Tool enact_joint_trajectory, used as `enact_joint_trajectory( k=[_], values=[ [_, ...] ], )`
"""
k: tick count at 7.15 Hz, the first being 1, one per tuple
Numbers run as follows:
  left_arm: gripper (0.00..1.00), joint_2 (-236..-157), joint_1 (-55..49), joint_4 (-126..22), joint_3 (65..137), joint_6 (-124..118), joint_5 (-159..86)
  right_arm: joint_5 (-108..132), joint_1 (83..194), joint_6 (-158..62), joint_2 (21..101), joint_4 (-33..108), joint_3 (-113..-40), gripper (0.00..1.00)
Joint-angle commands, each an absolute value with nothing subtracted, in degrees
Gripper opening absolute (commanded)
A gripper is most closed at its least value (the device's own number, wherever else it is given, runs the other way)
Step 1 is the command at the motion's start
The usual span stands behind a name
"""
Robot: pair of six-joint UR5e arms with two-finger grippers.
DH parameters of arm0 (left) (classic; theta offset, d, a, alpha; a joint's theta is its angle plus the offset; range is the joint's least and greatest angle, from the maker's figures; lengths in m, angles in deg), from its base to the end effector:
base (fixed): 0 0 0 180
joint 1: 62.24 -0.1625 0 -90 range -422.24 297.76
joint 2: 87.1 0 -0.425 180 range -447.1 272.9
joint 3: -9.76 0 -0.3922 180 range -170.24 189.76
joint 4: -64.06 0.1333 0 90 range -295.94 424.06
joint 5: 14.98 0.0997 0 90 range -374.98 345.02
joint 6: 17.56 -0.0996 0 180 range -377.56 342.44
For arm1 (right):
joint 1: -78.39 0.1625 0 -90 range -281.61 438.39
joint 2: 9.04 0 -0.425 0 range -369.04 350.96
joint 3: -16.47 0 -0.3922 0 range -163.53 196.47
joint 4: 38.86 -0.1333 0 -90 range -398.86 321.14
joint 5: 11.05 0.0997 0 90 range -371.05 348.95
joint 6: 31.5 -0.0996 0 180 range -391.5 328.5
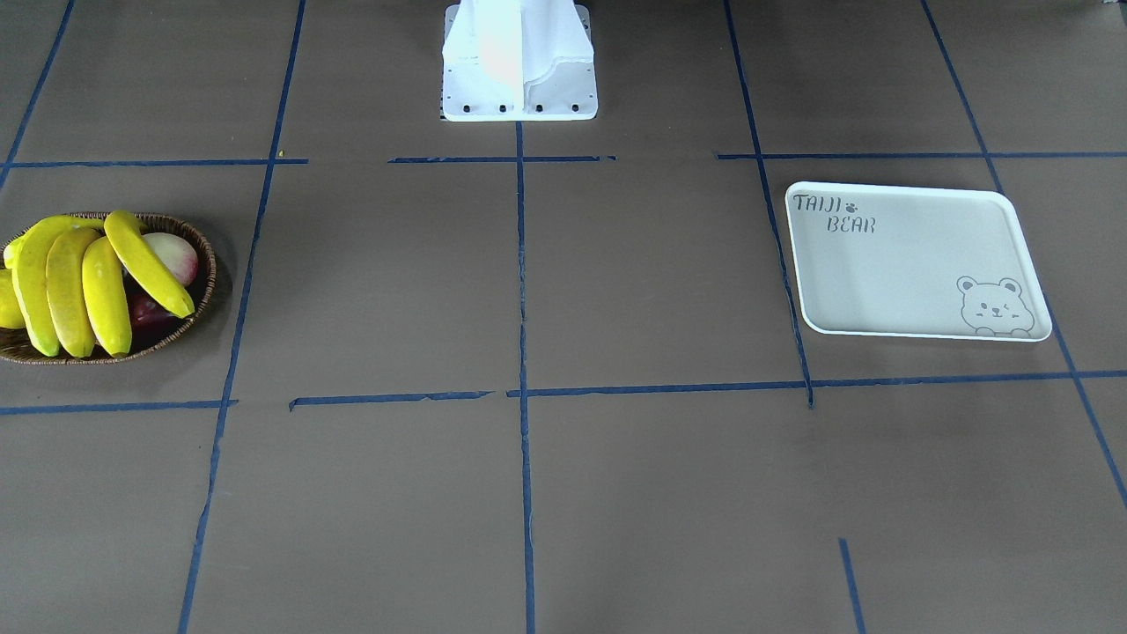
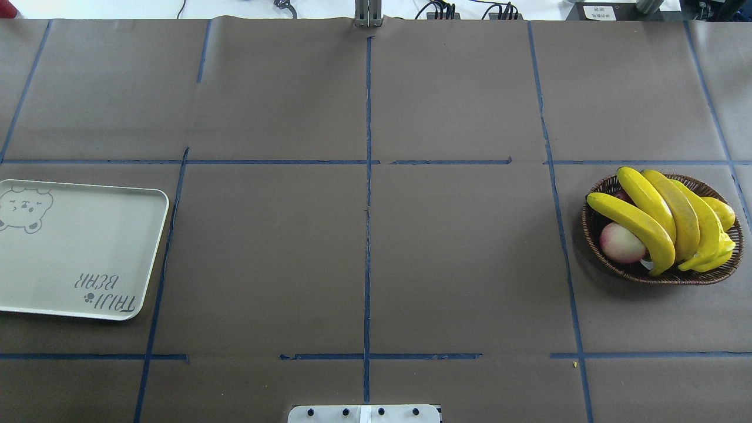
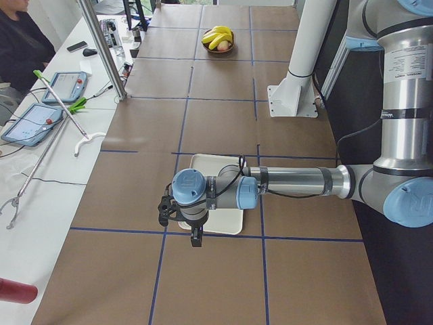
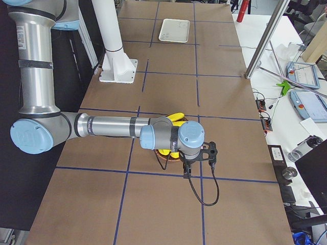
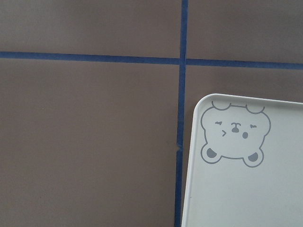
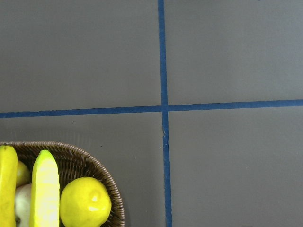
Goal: Transfer all bananas from basket to plate
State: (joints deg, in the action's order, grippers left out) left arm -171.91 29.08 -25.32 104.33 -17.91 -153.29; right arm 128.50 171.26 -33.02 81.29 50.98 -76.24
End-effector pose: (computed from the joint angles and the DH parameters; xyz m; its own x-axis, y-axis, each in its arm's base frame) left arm -0.0693 -0.4505 0.6584 0.6647 -0.0254 -0.7467 0.0190 0.9997 -0.0171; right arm 0.0821 -0.4884 0.6313 0.6481 0.0253 0.7611 -0.0672 0.9974 0.0241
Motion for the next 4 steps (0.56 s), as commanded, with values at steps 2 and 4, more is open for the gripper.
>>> enact_joint_trajectory(
  k=[2, 4],
  values=[
    [1.00, -171.7, 29.1, -25.3, 104.9, -17.9, -153.4, 127.6, 165.9, -38.8, 77.5, 51.7, -84.7, 1.00],
    [1.00, -171.4, 29.1, -25.3, 104.9, -18.0, -153.5, 129.2, 160.3, -40.5, 77.5, 51.0, -86.3, 1.00]
  ],
)
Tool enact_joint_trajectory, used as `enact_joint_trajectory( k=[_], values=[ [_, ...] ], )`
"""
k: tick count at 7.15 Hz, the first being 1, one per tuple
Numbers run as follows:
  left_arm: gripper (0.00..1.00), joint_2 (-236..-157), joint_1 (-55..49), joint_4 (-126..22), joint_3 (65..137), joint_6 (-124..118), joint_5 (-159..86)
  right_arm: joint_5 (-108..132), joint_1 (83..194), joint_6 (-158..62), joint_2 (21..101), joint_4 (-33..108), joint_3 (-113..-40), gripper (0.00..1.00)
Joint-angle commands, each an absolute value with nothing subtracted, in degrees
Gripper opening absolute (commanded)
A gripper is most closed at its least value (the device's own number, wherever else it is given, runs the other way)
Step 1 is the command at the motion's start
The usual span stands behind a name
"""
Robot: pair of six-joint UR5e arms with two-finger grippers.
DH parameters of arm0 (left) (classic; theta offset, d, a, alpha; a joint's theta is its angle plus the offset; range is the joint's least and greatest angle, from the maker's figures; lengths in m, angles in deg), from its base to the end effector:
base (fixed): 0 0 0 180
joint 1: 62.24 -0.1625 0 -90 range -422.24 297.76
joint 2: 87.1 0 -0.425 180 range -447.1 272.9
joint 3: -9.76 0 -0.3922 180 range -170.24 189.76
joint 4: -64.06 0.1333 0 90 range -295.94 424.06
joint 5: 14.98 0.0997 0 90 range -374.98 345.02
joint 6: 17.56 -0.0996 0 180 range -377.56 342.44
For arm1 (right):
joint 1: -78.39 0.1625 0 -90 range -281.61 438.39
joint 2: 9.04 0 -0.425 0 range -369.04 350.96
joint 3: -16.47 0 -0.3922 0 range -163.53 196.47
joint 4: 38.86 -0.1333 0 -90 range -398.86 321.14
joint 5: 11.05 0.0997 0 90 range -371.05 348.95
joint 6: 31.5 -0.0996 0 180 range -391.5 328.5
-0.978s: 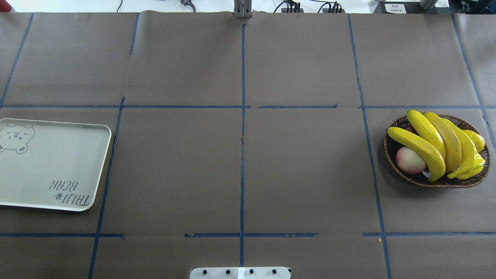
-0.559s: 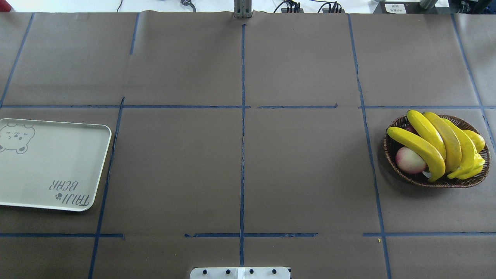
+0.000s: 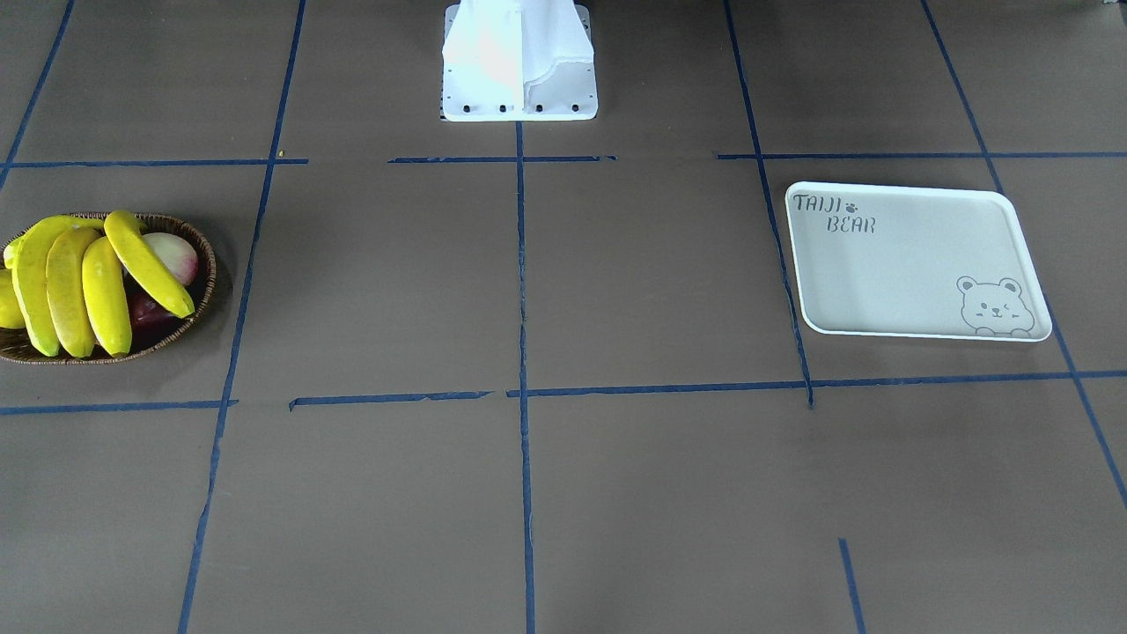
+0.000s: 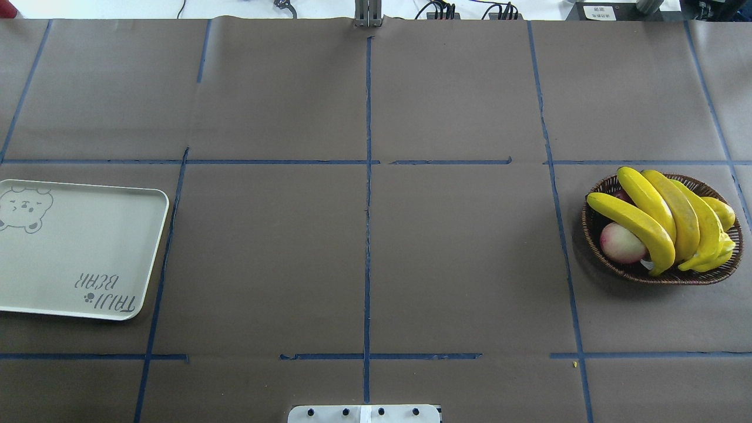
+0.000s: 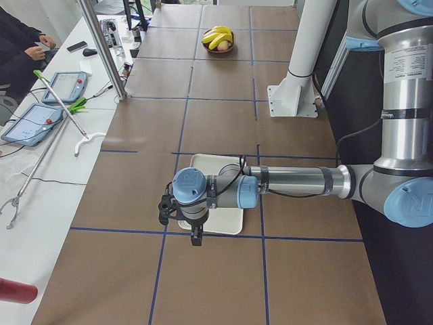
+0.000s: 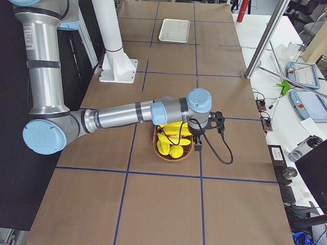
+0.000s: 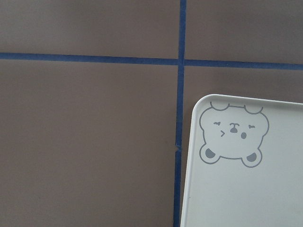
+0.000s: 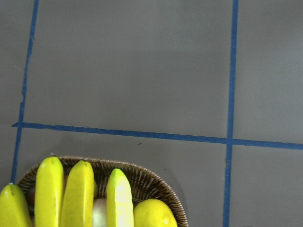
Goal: Transfer all bananas from basket to plate
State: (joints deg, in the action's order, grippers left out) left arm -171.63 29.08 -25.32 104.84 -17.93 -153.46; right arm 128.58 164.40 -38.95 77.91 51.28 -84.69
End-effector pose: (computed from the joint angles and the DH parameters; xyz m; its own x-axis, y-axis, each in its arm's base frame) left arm -0.0691 -0.4487 0.6560 0.6625 -0.0220 -0.7487 0.0188 0.9997 -0.0128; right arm 0.0214 -0.5180 0.5290 0.6367 -0.1024 0.7643 -0.0152 0.9893 0.1452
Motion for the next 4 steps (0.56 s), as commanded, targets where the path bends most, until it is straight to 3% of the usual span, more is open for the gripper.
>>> enact_joint_trajectory(
  k=[1, 4],
  values=[
    [1.00, -171.1, 29.2, -25.4, 104.9, -18.1, -153.6, 128.5, 154.7, -45.0, 77.2, 50.7, -91.1, 1.00],
    [1.00, -170.9, 29.2, -25.4, 104.9, -18.3, -153.7, 123.9, 144.3, -53.7, 79.2, 46.3, -99.8, 0.99]
  ],
)
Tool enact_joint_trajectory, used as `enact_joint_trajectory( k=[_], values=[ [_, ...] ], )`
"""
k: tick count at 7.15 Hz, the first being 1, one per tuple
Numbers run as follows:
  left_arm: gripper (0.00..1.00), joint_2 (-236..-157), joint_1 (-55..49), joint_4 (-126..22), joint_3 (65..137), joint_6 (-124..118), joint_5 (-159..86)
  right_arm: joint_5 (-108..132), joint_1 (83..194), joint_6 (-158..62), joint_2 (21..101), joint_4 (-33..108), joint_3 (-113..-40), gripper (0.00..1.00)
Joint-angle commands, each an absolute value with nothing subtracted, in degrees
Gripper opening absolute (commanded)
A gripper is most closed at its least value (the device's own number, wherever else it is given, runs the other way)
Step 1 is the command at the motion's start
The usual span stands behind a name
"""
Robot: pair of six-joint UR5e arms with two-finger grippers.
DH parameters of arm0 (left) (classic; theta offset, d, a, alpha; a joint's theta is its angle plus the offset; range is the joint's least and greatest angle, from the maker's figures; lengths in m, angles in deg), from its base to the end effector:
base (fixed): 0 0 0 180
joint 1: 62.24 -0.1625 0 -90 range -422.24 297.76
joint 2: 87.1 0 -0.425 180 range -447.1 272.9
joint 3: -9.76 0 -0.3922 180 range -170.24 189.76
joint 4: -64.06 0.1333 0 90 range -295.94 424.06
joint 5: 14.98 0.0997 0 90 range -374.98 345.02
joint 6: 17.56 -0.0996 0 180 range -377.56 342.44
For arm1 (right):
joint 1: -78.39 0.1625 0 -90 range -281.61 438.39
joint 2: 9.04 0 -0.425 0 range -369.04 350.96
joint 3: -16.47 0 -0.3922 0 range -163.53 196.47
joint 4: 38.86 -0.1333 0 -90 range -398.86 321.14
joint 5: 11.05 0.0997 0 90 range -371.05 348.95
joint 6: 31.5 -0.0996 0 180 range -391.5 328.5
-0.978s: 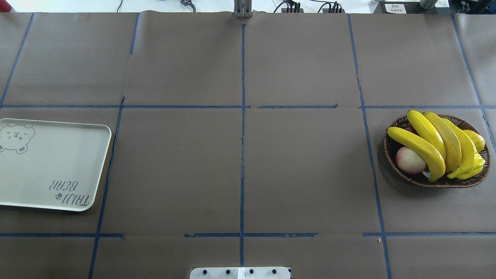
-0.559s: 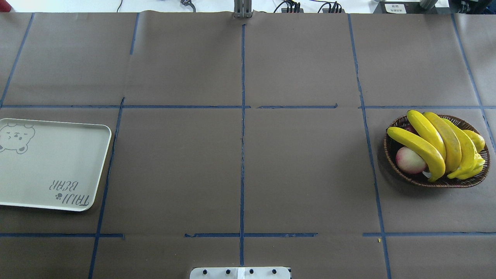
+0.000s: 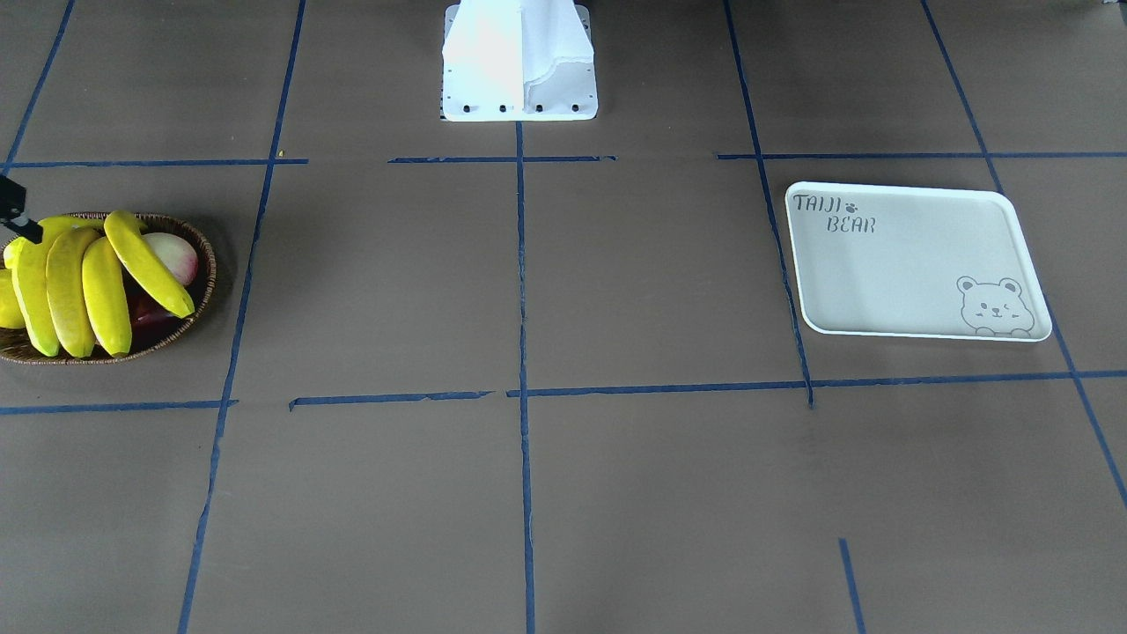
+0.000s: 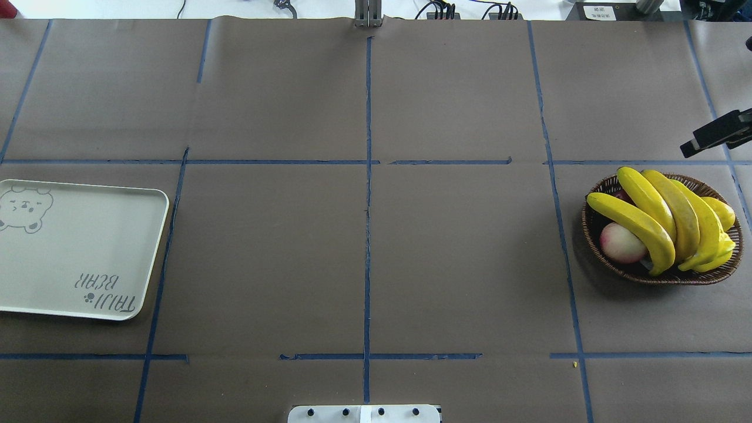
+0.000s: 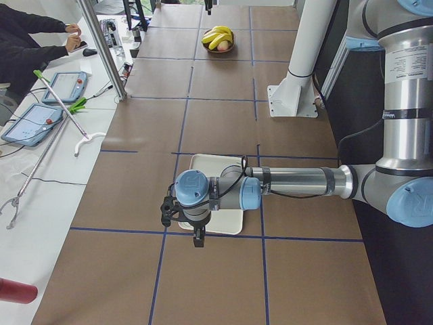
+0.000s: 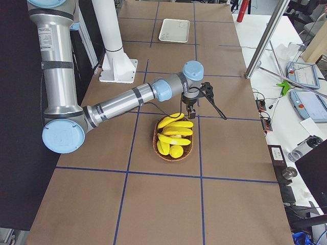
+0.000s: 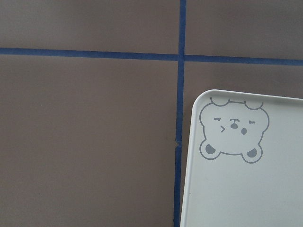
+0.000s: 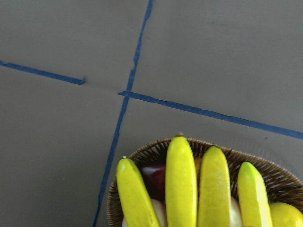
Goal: Transfer all bananas from basket to plate
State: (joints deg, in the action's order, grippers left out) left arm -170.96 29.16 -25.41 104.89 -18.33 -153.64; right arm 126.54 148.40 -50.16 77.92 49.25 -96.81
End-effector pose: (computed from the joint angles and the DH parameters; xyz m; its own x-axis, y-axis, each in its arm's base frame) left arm -0.0694 -0.4430 0.6604 0.6601 -0.0229 -0.7508 0.0156 0.9997 -0.0168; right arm -0.1126 -0.4844 0.4251 0.5838 -0.2642 0.7677 0.1208 0.9633 0.2397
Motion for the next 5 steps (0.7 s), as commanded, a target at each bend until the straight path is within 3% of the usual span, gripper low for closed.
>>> enact_joint_trajectory(
  k=[1, 5],
  values=[
    [1.00, -170.9, 29.1, -25.4, 104.9, -18.3, -153.7, 120.7, 139.7, -54.1, 84.5, 36.5, -99.6, 0.98],
    [1.00, -171.0, 29.1, -25.4, 105.0, -18.2, -153.8, 114.7, 131.8, -53.7, 86.8, 31.7, -97.5, 0.77]
  ],
)
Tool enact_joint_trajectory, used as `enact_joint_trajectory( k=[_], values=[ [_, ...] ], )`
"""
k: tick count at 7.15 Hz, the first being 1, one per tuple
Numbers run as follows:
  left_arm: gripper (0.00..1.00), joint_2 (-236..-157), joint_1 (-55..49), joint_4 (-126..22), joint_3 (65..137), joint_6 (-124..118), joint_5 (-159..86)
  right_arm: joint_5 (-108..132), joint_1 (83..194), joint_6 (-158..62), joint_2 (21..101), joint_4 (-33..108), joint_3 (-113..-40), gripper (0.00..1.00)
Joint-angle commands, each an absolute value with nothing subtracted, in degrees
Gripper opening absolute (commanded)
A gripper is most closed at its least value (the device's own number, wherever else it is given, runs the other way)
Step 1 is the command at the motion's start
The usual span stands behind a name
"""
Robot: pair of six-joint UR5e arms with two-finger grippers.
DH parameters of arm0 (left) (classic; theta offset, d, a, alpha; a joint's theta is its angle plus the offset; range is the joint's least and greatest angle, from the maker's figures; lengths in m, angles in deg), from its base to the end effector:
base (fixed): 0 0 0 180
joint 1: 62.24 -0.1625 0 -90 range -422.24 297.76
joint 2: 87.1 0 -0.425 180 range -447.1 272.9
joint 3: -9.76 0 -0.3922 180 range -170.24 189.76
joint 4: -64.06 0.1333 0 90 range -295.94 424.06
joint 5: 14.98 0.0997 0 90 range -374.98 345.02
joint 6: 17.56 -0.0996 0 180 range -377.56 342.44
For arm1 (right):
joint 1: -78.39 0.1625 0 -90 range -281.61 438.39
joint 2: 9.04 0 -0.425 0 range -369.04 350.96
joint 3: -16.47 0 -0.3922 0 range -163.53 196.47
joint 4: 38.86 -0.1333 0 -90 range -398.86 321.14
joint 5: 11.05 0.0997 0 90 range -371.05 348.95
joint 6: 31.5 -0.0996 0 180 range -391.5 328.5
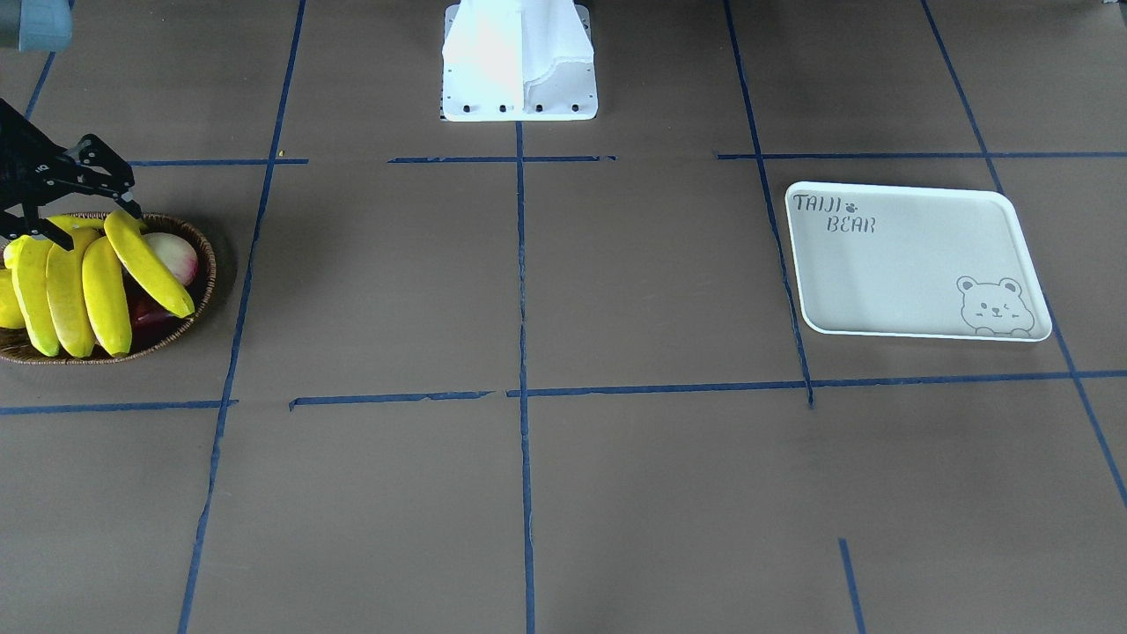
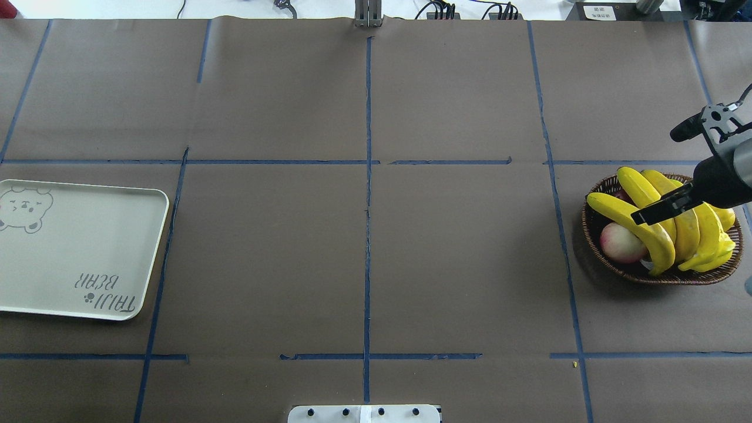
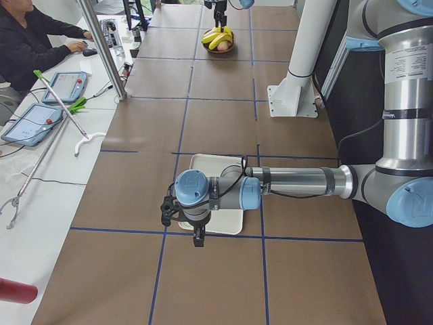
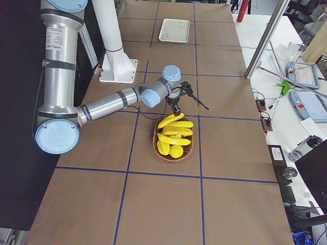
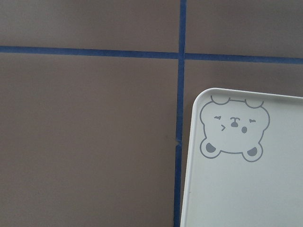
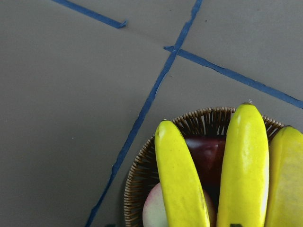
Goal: Transfer all bananas from basket to plate
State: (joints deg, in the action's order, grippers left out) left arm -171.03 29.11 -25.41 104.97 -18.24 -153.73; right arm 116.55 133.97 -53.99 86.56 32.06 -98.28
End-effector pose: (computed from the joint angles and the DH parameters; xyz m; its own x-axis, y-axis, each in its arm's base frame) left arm -0.0689 -0.4438 0.6591 0.6590 -0.0219 -0.7519 0.0157 0.9998 -0.0153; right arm -0.1980 -0.4173 0.4571 0.5765 -0.4537 0.6795 0.2419 0.8892 0.3884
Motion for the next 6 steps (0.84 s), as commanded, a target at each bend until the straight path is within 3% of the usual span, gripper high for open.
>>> enact_joint_trajectory(
  k=[1, 6],
  values=[
    [1.00, -171.0, 29.1, -25.4, 104.9, -18.2, -153.8, 114.6, 131.7, -53.4, 86.8, 31.7, -97.1, 0.74],
    [1.00, -171.1, 29.1, -25.4, 104.9, -18.2, -153.8, 114.7, 131.7, -50.4, 87.7, 31.8, -95.9, 0.74]
  ],
)
